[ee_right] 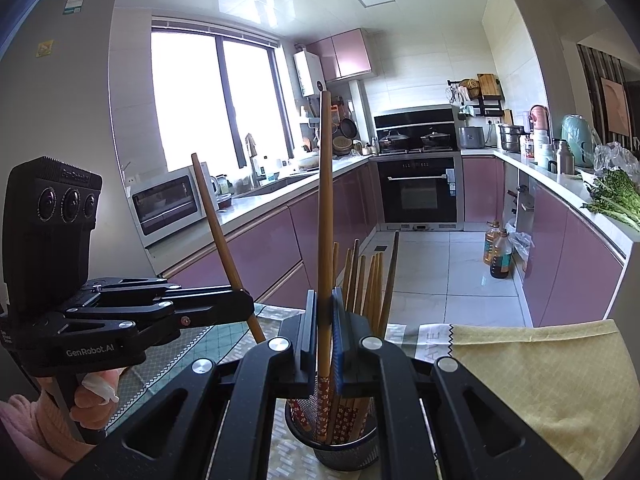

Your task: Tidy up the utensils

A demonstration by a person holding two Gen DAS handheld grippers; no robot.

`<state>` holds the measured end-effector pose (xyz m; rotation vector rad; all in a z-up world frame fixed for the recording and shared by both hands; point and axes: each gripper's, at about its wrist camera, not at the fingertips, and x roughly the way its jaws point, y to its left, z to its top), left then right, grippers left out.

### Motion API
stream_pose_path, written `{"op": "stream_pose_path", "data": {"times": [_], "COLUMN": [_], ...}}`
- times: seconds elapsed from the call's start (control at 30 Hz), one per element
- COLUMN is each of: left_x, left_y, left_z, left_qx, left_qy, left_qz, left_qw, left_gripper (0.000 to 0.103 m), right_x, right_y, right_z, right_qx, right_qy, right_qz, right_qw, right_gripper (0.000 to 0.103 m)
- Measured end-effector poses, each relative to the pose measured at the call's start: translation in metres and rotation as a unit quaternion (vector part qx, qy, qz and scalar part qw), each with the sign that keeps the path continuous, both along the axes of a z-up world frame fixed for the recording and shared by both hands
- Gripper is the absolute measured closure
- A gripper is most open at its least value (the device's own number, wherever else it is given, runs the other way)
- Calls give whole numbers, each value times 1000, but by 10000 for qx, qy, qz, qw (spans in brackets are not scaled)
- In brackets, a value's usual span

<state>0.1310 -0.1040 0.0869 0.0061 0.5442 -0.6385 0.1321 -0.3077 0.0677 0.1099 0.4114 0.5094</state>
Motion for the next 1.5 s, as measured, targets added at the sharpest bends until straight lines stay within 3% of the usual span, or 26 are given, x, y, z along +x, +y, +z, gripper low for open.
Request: {"op": "stream_pose_path", "data": {"times": [1.5], "left_x": [19], "left_y": [-19], "left_z": [-14], "left_qx": [258], "left_qy": [293], "left_qz": [-11], "left_qw": [9992], "left_gripper": [96], "right_x": [17], "right_y": [5], "right_z": [-21], "right_qx": [-36], "right_qy": [344], "right_qz": [-70], "right_qw": [9994], "right_gripper": [97]}}
